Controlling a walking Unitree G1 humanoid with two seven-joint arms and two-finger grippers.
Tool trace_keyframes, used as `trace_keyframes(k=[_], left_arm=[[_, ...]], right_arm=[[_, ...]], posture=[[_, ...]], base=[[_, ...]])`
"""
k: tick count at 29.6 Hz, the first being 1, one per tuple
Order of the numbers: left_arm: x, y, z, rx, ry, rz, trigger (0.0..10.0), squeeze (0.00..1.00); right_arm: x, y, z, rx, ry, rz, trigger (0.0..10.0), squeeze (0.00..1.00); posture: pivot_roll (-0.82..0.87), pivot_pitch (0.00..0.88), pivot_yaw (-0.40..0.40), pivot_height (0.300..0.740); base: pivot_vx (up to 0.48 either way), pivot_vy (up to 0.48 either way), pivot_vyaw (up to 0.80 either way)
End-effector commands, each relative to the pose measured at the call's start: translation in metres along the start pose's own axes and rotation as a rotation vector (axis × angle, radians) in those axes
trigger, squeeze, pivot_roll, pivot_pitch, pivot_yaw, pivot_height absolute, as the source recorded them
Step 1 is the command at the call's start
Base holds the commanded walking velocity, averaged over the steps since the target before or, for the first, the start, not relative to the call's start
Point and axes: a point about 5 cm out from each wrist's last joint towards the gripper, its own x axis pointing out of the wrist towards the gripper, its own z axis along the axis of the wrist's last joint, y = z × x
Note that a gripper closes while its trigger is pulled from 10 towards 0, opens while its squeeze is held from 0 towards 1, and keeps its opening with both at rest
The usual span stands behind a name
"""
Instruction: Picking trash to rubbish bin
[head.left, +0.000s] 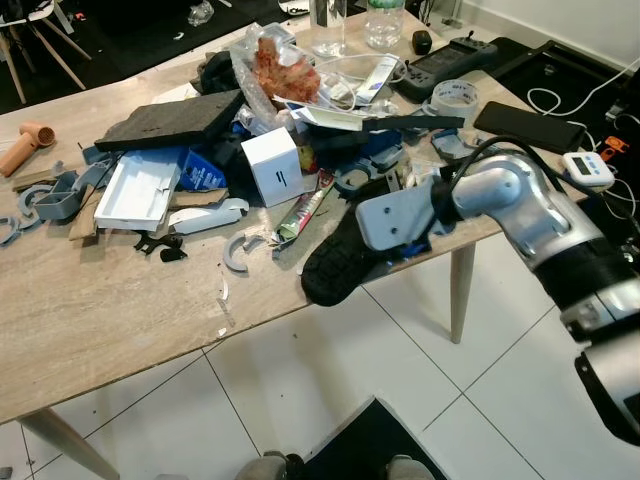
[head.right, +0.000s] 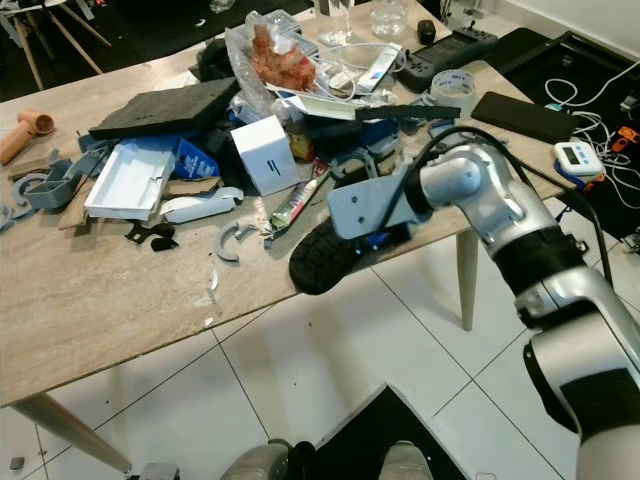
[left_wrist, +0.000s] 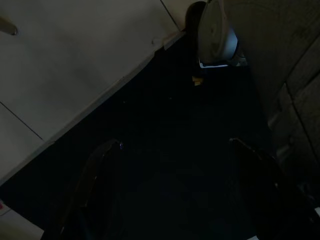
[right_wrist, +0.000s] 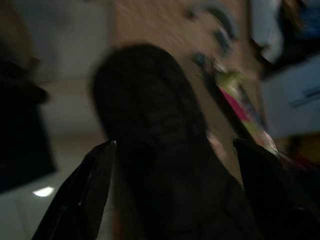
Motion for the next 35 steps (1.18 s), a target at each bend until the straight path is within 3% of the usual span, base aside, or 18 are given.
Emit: trace_keyframes(k=[1,10,14,26,30,35], left_arm=[[0.003,-0.022,-0.014,-0.014,0.050,-0.078,10.0,0.00],[0.003,-0.023,-0.013,-0.009,0.049,-0.081,10.0,0.00],[0.003,-0.023,-0.012,-0.009,0.047,-0.080,10.0,0.00],[0.002,-0.020,-0.014,-0.004,0.049,-0.077,10.0,0.00],[0.002,-0.020,-0.013,-0.004,0.048,-0.077,10.0,0.00],[0.003,-0.021,-0.012,-0.003,0.046,-0.079,10.0,0.00]], right_arm=[[-0.002,0.002,0.008,-0.001,-0.043,0.041,10.0,0.00],[0.005,0.015,0.009,0.006,-0.019,0.080,10.0,0.00],[0.031,0.028,0.014,0.013,-0.063,0.059,10.0,0.00],[0.053,0.021,0.017,-0.006,-0.057,-0.088,10.0,0.00],[0.065,0.043,0.024,0.060,-0.106,0.020,10.0,0.00],[0.060,0.050,0.027,0.112,-0.139,0.085,10.0,0.00]], posture=[[-0.08,0.200,0.082,0.740],[-0.08,0.199,0.085,0.740],[-0.08,0.197,0.084,0.740],[-0.07,0.194,0.088,0.740],[-0.07,0.187,0.088,0.740],[-0.07,0.187,0.088,0.740]], base=[[0.000,0.000,0.00],[0.000,0.000,0.00],[0.000,0.000,0.00],[0.000,0.000,0.00],[0.000,0.000,0.00],[0.000,0.000,0.00]])
